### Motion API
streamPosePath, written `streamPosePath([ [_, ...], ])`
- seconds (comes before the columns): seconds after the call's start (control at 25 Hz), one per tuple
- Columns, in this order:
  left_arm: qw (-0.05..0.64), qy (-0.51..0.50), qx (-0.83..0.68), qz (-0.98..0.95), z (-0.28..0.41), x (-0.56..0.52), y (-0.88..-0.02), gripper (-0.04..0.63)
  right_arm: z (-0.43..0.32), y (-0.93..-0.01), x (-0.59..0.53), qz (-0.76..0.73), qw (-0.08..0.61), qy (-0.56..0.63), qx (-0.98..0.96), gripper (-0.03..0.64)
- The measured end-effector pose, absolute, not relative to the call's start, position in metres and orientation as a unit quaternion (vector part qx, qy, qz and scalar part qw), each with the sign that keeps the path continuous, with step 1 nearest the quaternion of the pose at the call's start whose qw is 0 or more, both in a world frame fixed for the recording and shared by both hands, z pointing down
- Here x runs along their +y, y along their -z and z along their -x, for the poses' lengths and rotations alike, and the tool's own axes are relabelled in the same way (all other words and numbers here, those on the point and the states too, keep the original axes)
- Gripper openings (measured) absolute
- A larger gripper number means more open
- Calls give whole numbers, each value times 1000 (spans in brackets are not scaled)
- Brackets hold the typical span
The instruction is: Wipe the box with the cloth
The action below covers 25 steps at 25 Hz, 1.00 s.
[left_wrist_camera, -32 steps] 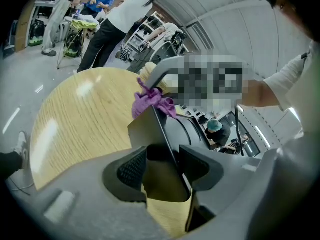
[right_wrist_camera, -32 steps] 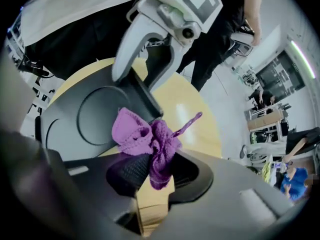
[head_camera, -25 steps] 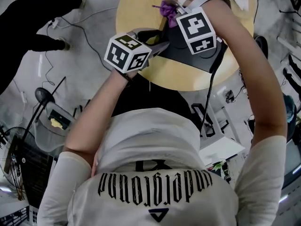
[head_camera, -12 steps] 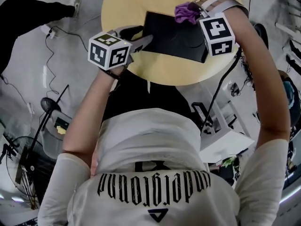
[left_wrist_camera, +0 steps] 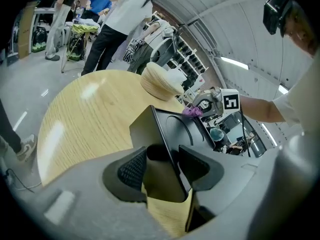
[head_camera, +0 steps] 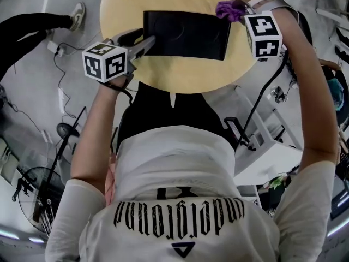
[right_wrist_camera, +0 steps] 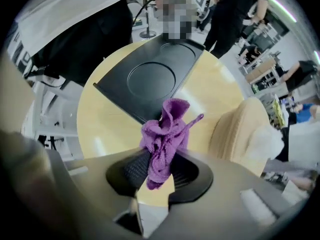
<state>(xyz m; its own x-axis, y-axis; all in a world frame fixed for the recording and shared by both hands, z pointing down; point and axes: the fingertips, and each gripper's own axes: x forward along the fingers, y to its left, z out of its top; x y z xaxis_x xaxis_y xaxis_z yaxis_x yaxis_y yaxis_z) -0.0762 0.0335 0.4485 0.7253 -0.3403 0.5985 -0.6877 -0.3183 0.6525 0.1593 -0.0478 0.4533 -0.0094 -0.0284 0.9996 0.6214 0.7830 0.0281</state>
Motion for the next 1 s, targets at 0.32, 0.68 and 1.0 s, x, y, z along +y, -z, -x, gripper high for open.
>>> streamPosePath([
  [0.32,485,-184,-337,-785,74,28,-456,215,-166,-450,-36,-19,569,-43,-821,109],
  [0.68,482,-187,-341,-785,73,28,-458,212,-173,-454,22,-173,460,-219,-843,109],
  [1.0,486,-181,-345,-782,76,29,-460,212,-175,-459,89,-213,437,-284,-827,109],
])
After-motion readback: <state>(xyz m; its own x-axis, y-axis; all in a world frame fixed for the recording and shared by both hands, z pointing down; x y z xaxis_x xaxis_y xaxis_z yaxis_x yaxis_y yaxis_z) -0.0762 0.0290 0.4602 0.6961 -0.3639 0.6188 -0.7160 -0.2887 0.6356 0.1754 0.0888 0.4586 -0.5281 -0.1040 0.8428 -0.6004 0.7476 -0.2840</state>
